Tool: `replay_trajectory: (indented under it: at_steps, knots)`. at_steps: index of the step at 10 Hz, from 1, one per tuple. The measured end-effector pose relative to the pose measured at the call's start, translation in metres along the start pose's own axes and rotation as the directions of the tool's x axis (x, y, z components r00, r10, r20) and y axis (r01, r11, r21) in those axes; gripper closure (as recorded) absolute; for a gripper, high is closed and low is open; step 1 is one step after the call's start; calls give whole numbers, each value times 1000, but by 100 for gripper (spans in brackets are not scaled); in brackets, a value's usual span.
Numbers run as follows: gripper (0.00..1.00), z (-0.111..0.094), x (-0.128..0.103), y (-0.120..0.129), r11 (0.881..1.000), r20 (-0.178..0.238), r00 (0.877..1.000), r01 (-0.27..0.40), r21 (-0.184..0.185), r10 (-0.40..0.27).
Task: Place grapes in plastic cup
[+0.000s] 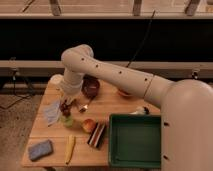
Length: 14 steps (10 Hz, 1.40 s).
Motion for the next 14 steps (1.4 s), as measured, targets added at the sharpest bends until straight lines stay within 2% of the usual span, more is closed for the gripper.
replay_trajectory:
  at_steps: [3, 8, 9, 14]
  knots:
    - [100, 14, -7, -7, 999, 25, 999, 29, -16, -29]
    - [99, 32, 0, -18, 998, 41, 998, 48, -34, -46]
    - [93, 35, 1, -20, 998, 40, 998, 50, -37, -49]
    - [44, 48, 5, -11, 998, 58, 998, 41, -36, -39]
